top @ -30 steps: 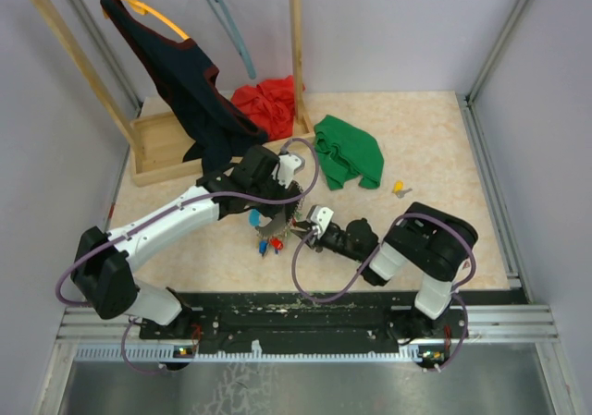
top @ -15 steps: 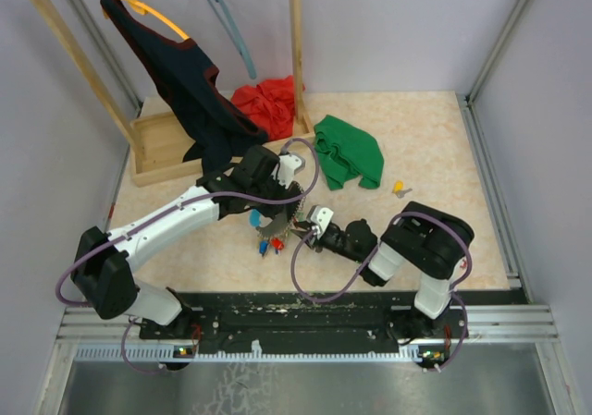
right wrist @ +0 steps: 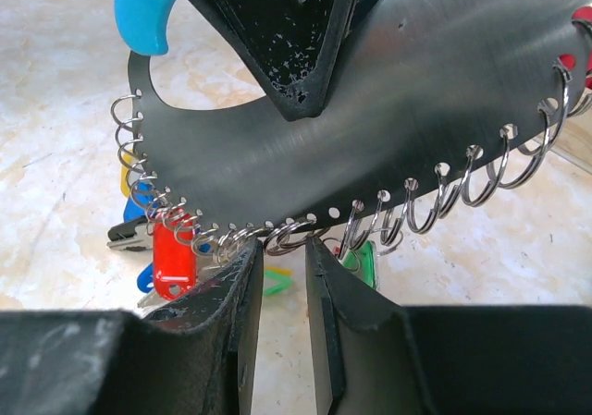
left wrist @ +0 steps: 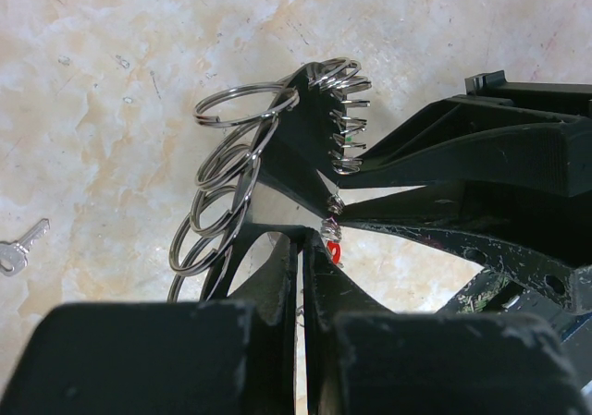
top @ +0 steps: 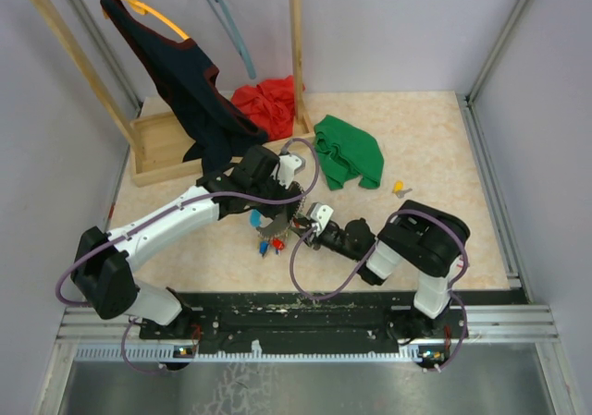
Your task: Put the keys on the keyring
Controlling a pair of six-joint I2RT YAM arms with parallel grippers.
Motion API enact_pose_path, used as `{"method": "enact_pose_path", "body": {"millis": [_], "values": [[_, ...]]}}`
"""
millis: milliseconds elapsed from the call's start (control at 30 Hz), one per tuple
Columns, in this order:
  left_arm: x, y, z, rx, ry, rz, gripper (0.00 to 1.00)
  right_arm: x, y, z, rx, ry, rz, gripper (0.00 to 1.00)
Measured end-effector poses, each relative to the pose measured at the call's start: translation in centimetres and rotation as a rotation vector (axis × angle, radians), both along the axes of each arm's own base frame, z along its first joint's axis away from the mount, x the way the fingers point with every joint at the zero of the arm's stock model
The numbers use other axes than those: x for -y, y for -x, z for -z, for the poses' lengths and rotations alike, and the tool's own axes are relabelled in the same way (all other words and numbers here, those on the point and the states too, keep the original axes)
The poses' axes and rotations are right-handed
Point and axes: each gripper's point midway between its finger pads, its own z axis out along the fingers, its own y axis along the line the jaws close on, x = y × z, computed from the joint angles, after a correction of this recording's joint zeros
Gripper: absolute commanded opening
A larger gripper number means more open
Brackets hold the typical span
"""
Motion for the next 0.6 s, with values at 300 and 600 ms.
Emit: {"method": "enact_pose_path", "body": {"millis": [300,600], "values": [[0.01,0.0,-0.01,0.0,0.0,0.0,0.0,0.04,-0.08,0.12,-0.007,-0.001,0.007,0.27],[0.04,0.03,-0.01,-0.003,0.003,-0.004,0.0,0.21,-0.36,0.37,-0.011,0.001,0.026,0.23]]}}
